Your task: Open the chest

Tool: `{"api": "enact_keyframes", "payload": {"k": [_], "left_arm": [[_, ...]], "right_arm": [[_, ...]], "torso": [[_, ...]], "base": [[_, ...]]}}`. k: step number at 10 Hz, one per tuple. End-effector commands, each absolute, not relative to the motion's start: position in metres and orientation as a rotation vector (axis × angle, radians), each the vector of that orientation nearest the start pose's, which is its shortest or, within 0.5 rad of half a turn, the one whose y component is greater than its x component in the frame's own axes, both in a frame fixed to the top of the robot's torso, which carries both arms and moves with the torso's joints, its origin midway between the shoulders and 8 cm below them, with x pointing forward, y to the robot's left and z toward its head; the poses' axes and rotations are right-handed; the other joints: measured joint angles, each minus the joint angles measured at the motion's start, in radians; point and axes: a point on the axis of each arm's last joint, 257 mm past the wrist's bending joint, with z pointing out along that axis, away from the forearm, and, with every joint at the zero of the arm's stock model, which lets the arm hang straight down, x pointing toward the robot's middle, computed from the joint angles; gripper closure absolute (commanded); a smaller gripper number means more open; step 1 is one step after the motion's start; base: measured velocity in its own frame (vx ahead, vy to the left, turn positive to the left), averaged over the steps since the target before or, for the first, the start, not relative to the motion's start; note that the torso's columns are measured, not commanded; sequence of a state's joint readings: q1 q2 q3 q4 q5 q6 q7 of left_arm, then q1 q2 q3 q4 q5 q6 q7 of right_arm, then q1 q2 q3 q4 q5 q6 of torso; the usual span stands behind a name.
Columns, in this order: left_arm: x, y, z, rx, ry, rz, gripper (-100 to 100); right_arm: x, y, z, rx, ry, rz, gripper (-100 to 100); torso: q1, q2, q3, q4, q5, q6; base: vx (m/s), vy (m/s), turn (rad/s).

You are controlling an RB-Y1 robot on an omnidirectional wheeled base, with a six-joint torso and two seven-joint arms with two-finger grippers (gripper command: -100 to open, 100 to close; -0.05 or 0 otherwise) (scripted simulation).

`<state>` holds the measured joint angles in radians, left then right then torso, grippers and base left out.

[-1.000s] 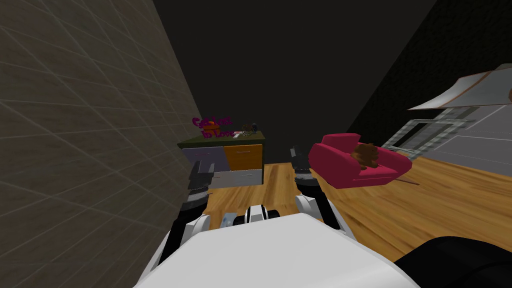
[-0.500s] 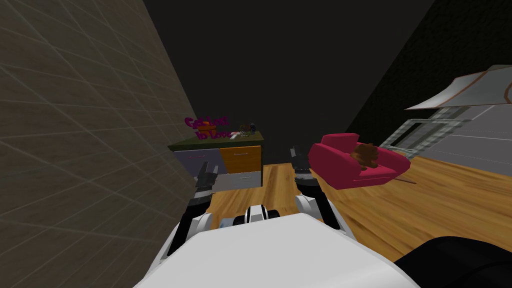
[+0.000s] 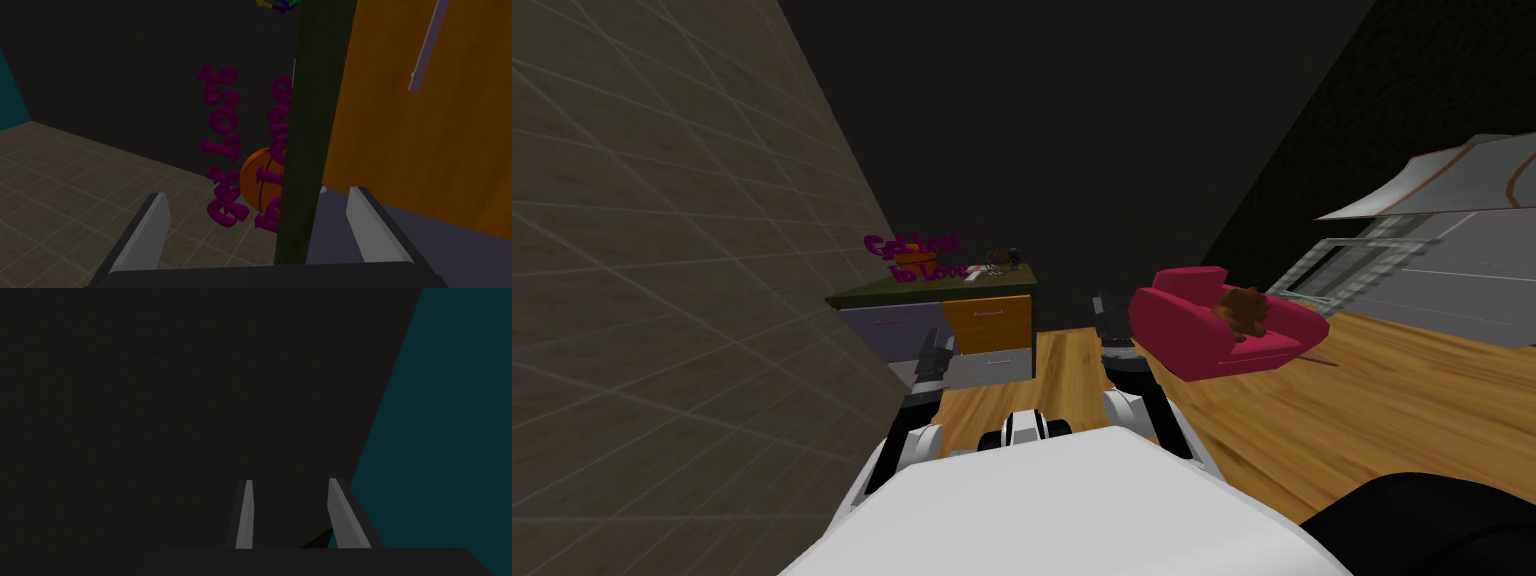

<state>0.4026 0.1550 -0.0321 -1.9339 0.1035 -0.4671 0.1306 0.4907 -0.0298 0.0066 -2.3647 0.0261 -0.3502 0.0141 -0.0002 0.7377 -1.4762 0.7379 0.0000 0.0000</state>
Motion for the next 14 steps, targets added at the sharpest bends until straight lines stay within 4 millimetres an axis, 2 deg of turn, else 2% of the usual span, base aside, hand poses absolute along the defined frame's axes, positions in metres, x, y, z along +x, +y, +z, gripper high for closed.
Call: {"api": "enact_keyframes", "payload": {"k": [1, 9, 12, 14], "left_arm": [[0.422, 0.278, -0.132, -0.962, 0.882, -1.41, -100], [0.445, 0.269, -0.185, -1.058, 0.973, -1.374, -100], [0.453, 0.257, -0.205, -1.13, 0.968, -1.382, -100], [0.455, 0.249, -0.211, -1.171, 0.944, -1.397, -100]], "right_arm": [[0.353, -0.271, 0.036, 0.662, 0.692, 1.267, 0], [0.353, -0.271, 0.036, 0.662, 0.692, 1.267, 0], [0.353, -0.271, 0.036, 0.662, 0.692, 1.268, 0], [0.353, -0.271, 0.036, 0.662, 0.692, 1.268, 0]], "torso": [[0.0, 0.001, 0.0, 0.0, 0.0, 0.0], [0.0, 0.0, 0.0, 0.0, 0.0, 0.0], [0.0, 0.001, 0.0, 0.0, 0.0, 0.0], [0.0, 0.0, 0.0, 0.0, 0.0, 0.0]], "base": [[0.104, -0.027, -0.044], [0.082, -0.019, -0.034], [0.075, -0.017, -0.033], [0.065, -0.02, -0.022]]}}
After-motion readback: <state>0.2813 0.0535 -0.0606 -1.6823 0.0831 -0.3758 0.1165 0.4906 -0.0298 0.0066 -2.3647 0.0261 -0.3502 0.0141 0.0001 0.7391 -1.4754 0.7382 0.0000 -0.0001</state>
